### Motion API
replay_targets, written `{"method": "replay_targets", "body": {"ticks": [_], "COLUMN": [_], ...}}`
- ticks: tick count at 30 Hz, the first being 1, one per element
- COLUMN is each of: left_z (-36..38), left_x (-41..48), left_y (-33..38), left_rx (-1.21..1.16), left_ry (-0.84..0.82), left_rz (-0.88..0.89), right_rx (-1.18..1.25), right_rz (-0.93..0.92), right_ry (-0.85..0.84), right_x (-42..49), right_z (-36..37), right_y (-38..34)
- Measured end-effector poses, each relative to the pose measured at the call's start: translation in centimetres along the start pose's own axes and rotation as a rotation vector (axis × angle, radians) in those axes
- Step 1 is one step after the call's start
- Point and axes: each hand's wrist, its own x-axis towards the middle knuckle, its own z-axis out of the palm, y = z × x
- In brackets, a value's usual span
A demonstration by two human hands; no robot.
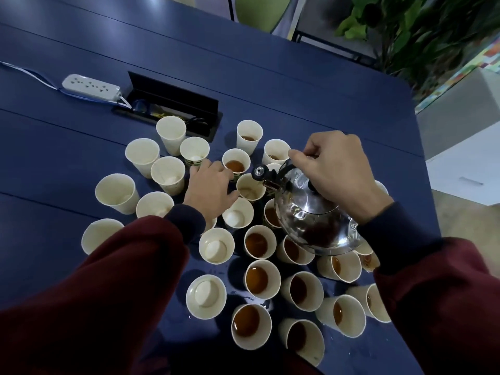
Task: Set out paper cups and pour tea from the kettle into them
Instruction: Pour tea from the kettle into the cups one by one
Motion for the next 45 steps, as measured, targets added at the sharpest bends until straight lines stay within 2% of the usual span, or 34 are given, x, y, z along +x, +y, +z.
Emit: {"method": "replay_targets", "body": {"ticks": [7, 13, 25, 30, 36, 45], "left_z": [0.1, 0.2, 0.7, 0.3, 0.5, 0.7], "left_x": [0.0, 0.9, 0.6, -0.9, -2.9, -4.1], "left_y": [1.8, 5.1, 5.9, 4.2, 2.5, 2.4], "left_rx": [0.055, 0.082, 0.079, 0.049, 0.058, -0.011], "left_ry": [-0.031, -0.14, -0.096, -0.104, -0.298, -0.231], "left_rz": [0.042, -0.062, -0.126, -0.052, 0.046, 0.072], "right_rx": [-0.04, -0.073, -0.057, 0.022, 0.098, 0.066], "right_rz": [0.012, -0.002, -0.037, 0.009, 0.018, -0.049], "right_ry": [0.01, 0.023, 0.04, 0.069, 0.111, 0.049], "right_x": [-0.1, 0.2, 0.7, 0.0, -1.4, -4.1], "right_z": [-0.1, -0.5, -0.5, -0.8, -1.0, -0.1], "right_y": [0.5, 0.3, 1.0, 1.6, 1.3, -0.2]}}
